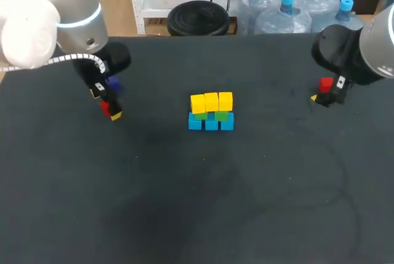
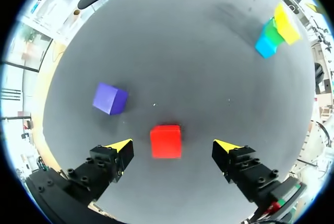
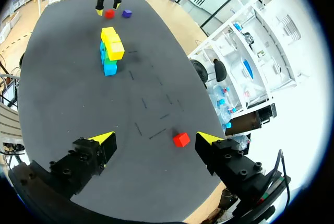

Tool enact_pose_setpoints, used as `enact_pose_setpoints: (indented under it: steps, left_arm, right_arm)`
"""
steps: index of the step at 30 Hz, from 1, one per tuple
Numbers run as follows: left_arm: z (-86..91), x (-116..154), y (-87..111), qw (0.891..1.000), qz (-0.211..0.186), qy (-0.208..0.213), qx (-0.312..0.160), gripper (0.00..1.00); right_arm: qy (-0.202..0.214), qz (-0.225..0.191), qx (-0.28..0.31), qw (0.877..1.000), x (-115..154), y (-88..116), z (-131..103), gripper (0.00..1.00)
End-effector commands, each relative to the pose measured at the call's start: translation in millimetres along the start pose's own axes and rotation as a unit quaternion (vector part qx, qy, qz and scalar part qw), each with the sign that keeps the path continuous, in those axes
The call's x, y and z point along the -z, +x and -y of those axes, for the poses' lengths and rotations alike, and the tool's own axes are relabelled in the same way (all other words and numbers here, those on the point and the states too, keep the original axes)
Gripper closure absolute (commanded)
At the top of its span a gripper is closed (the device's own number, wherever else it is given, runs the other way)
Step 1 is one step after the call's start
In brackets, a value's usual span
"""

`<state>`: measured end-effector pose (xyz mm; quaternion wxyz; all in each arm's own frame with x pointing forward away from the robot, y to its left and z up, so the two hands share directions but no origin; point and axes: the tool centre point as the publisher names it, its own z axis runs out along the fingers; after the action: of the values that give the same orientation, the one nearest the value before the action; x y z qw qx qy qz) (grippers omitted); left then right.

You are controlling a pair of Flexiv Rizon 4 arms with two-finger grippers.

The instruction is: Place the blue cubes, place green cubes on the blue cubes, place the yellow cubes on the green cubes, then place the red cubes on the yellow cubes, and place purple cube on the red cubes.

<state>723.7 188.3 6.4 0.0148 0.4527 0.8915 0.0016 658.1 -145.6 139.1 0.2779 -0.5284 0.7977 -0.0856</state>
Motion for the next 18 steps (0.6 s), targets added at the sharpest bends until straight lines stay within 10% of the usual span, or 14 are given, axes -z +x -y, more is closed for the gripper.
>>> enact_pose_setpoints:
  steps: [1,4,6,10,12,18]
  left_arm:
    - [-5.7,-3.2,-5.3,1.000,-0.004,0.004,0.000,0.00]
    - [-7.1,-3.7,-7.1,1.000,-0.003,0.003,0.000,0.00]
    - [-7.4,-3.6,-8.1,1.000,-0.002,0.003,0.000,0.51]
    - [-7.4,-4.0,-9.4,1.000,-0.003,0.004,-0.001,0.62]
    - [-7.3,-4.0,-9.5,1.000,-0.004,0.005,-0.001,0.96]
    - [-4.2,-3.3,-9.5,1.000,-0.007,0.006,-0.004,1.00]
  right_arm:
    - [0.004,0.002,-0.001,1.000,-0.1,1.3,-1.7,0.00]
    - [0.004,0.002,-0.001,1.000,-0.1,1.3,-1.7,0.00]
    - [0.004,0.002,-0.001,1.000,-0.1,1.3,-1.7,0.00]
    - [0.004,0.002,-0.001,1.000,-0.1,1.3,-1.7,0.00]
    - [0.004,0.002,-0.001,1.000,-0.1,1.3,-1.7,0.00]
    - [0.004,0.002,-0.001,1.000,-0.1,1.3,-1.7,0.00]
